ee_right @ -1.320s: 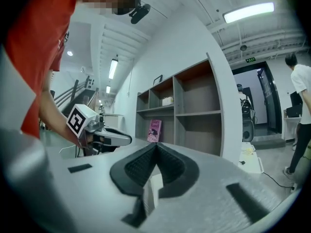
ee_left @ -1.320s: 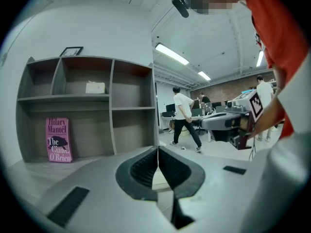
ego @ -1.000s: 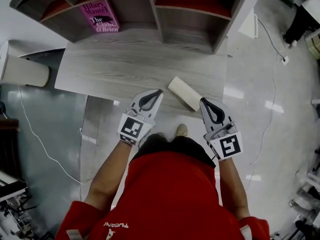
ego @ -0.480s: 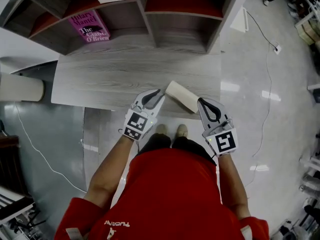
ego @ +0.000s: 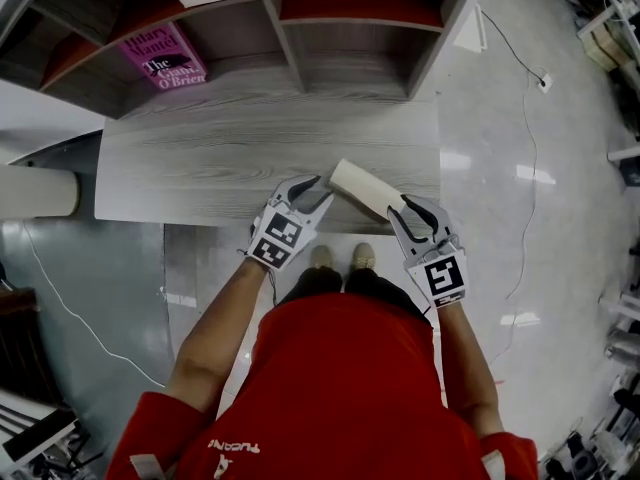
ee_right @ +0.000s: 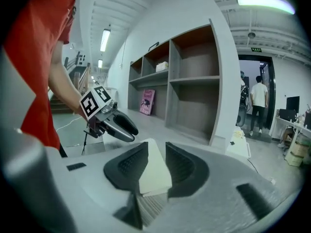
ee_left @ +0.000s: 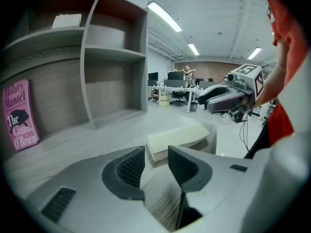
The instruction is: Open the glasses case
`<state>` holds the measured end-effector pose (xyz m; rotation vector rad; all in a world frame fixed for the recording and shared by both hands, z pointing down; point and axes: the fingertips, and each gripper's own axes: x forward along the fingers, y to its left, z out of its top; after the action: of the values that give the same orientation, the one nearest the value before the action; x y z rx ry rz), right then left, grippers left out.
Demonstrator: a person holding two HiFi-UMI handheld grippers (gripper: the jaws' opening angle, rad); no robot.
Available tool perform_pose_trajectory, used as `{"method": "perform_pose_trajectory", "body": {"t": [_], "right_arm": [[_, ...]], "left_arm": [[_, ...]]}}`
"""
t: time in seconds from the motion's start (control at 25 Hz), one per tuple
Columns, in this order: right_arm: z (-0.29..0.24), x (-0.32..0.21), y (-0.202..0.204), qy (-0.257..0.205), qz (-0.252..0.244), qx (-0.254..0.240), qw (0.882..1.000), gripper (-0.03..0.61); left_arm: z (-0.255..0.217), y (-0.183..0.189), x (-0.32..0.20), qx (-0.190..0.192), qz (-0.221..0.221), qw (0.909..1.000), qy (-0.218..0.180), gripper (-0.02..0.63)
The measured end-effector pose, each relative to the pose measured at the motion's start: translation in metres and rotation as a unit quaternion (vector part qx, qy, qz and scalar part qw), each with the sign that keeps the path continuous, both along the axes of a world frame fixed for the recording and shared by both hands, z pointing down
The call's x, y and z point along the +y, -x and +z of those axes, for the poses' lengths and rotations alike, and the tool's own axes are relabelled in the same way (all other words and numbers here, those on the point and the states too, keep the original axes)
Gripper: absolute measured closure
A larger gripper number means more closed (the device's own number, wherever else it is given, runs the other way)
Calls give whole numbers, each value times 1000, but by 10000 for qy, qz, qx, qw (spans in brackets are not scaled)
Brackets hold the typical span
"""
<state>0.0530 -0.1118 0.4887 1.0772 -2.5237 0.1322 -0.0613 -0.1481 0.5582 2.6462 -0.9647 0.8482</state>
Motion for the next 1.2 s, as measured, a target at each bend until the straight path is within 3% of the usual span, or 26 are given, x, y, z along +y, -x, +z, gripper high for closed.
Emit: {"method": "perform_pose_trajectory", "body": {"t": [0.24, 0.44, 0.84, 1.2], "right_arm": [[29, -2, 6, 236, -87, 286, 9993, 355], [51, -2, 5, 437, -149, 564, 9973, 296], [80, 2, -4, 724, -228, 1090, 9911, 255], [91, -1, -8, 832, -358, 1390, 9861, 279]], "left_arm": [[13, -2, -3, -104, 182, 9994, 270, 482], [21, -8, -4, -221, 335, 9982, 447, 474], [37, -17, -3, -469, 646, 9935, 809, 472], [41, -20, -2, -561, 691, 9915, 948, 472]]}}
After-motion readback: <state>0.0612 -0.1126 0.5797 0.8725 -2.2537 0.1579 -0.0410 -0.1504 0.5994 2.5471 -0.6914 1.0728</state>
